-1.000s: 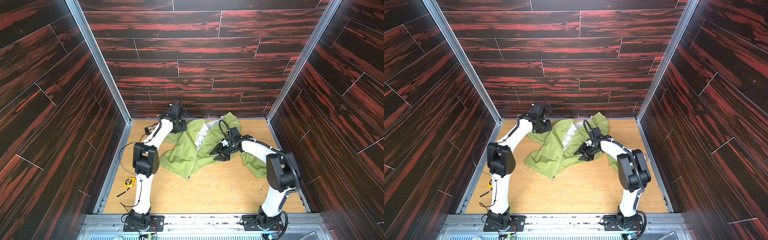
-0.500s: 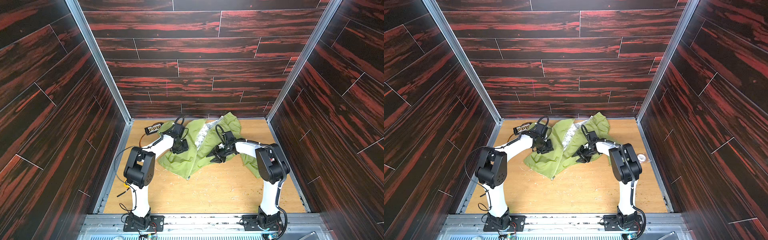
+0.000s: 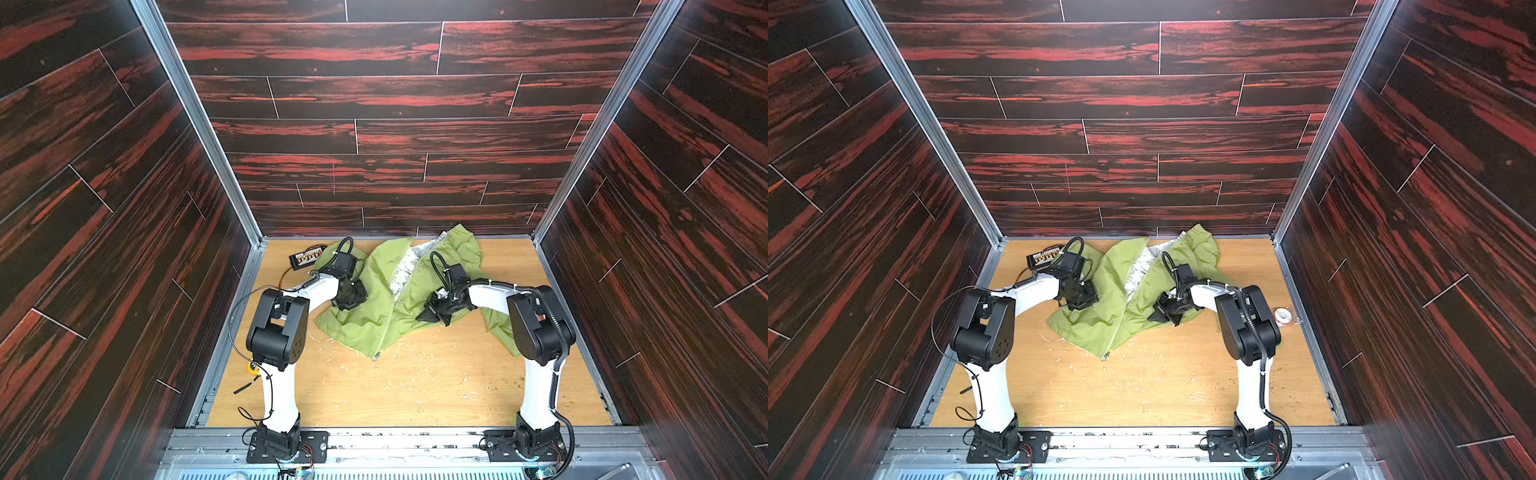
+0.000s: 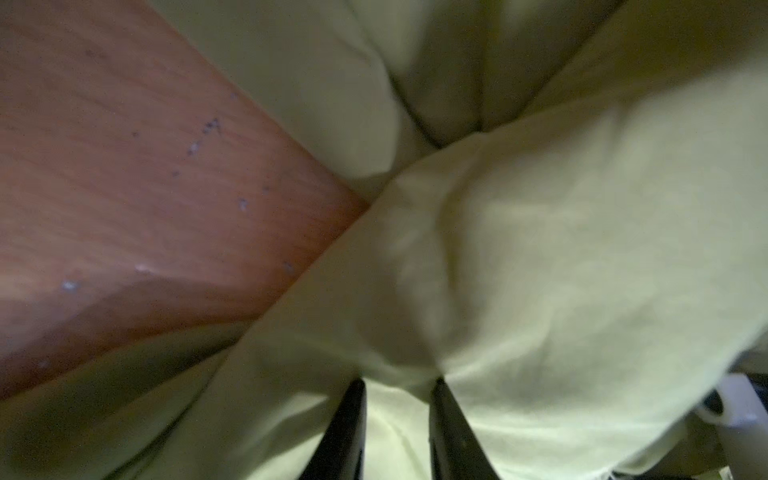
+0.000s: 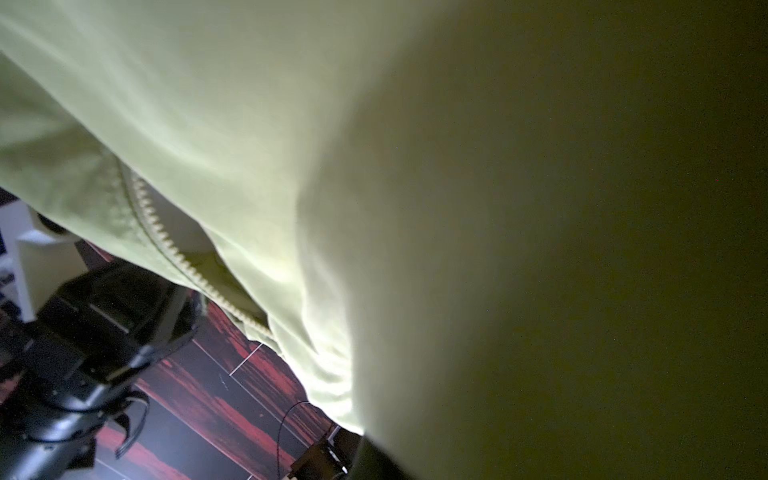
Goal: Zip up the jacket
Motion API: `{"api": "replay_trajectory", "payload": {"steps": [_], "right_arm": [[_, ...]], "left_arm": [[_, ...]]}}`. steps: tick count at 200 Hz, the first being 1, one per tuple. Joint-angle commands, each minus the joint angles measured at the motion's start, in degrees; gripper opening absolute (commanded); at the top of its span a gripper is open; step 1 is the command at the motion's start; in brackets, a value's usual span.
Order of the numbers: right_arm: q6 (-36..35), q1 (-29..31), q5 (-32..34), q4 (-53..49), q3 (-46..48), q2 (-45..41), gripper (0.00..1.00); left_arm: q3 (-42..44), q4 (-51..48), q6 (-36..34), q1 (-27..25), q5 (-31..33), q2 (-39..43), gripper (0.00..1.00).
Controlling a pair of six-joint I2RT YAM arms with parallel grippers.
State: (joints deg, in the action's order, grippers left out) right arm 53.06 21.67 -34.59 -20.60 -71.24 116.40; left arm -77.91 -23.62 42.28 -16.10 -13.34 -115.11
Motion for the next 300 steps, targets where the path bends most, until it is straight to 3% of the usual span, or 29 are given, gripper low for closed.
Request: {"api": "replay_trajectory", "payload": {"steps": [1, 72, 109, 129, 172, 202, 234, 300], "right_arm": [[-1.5, -1.3, 2.6, -2.4, 3.8, -6.6, 0.00], [-5.9, -4.9, 7.4, -8.3, 8.5, -16.5, 0.00], [-8.5, -5.4, 8.4, -10.3, 9.5, -16.1, 0.00], [-8.6, -5.3, 6.1, -8.4, 10.8, -14.5, 0.00], [-8.5, -5.2, 4.1, -6.6, 11.4, -15.0, 0.00], [-8.3, -5.2, 2.1, -5.2, 11.6, -15.0, 0.00], [-6.8, -5.3, -1.5, -1.8, 12.4, -15.7, 0.00], [-4.8, -5.3, -4.2, 2.1, 15.0, -16.6, 0.00]], "left_arm": [[1.1, 0.7, 0.8, 0.6, 0.1, -1.0, 0.29], [1.4, 1.0, 1.2, 1.6, -0.4, -1.8, 0.27], [0.7, 1.0, 1.1, 1.7, -1.0, -1.0, 0.28], [0.0, -0.5, 0.5, 1.6, -1.0, 1.5, 0.33], [0.7, -6.8, -3.4, -0.2, 1.5, 12.1, 0.53], [3.3, -4.0, -6.2, -6.8, -4.8, 17.2, 0.58], [9.3, 5.8, -1.5, -12.8, -13.8, 17.2, 0.59], [19.1, 14.9, 2.3, -15.5, -17.0, 16.7, 0.63]]}}
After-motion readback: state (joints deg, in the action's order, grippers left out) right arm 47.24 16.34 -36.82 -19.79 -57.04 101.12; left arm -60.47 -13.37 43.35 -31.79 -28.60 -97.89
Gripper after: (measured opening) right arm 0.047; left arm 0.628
